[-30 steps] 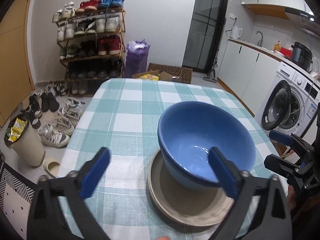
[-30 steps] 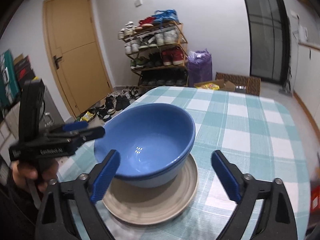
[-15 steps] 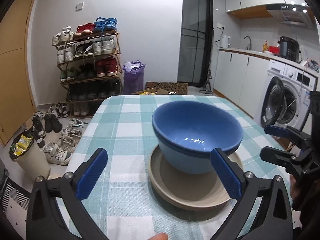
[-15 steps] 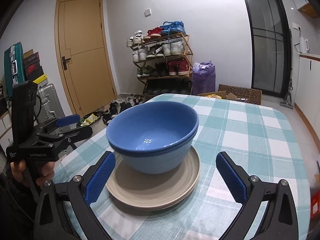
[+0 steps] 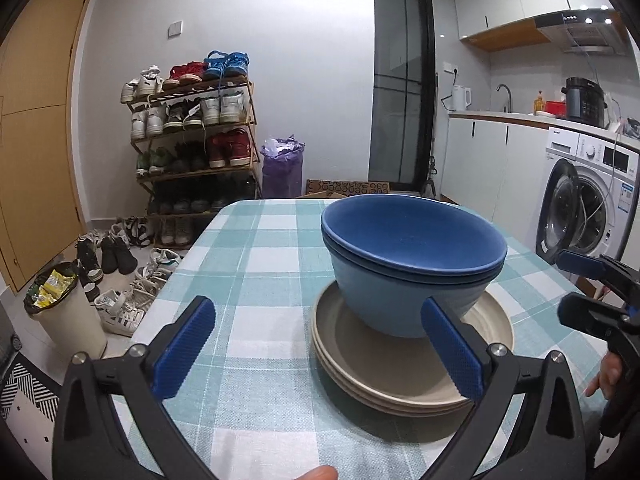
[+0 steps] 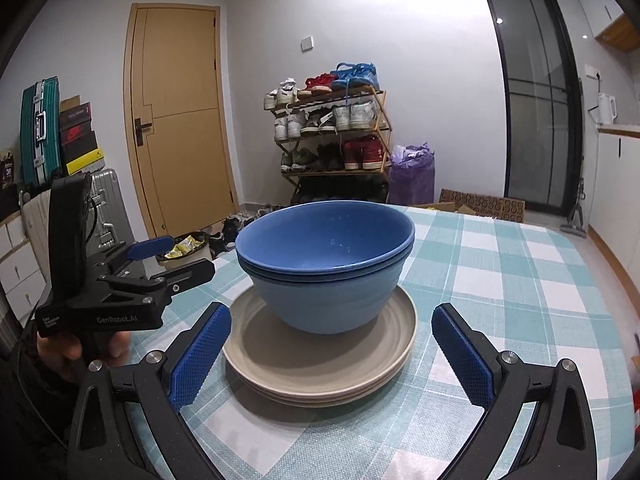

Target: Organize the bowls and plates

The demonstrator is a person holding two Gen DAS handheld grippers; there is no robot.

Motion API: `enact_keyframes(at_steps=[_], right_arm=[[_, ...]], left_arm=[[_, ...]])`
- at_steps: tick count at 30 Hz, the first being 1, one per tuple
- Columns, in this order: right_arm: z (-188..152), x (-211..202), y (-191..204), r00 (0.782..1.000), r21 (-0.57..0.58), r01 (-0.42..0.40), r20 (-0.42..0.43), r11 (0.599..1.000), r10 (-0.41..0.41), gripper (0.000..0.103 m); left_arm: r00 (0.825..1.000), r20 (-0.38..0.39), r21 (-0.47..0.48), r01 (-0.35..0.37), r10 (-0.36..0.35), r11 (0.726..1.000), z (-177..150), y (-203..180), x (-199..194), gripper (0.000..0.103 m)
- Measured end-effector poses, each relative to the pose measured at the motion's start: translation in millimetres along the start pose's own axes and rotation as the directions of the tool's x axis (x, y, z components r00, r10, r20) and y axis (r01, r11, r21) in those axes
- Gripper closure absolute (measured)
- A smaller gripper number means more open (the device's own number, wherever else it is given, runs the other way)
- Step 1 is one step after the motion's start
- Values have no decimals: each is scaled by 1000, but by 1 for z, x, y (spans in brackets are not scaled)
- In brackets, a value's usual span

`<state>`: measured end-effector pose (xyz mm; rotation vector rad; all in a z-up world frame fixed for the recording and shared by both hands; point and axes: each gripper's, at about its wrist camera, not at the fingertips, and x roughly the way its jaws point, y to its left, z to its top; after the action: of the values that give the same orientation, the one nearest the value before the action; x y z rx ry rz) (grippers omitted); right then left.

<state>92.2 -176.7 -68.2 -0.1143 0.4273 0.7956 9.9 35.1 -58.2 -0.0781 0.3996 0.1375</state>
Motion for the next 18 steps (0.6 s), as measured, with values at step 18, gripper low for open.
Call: enact_keyframes(at_steps=[18], right_arm=[[-18, -1, -3, 996, -19, 62, 66, 998, -60, 1]], left_arm=[[999, 38, -13, -2, 2, 1000, -6, 1, 1, 0]])
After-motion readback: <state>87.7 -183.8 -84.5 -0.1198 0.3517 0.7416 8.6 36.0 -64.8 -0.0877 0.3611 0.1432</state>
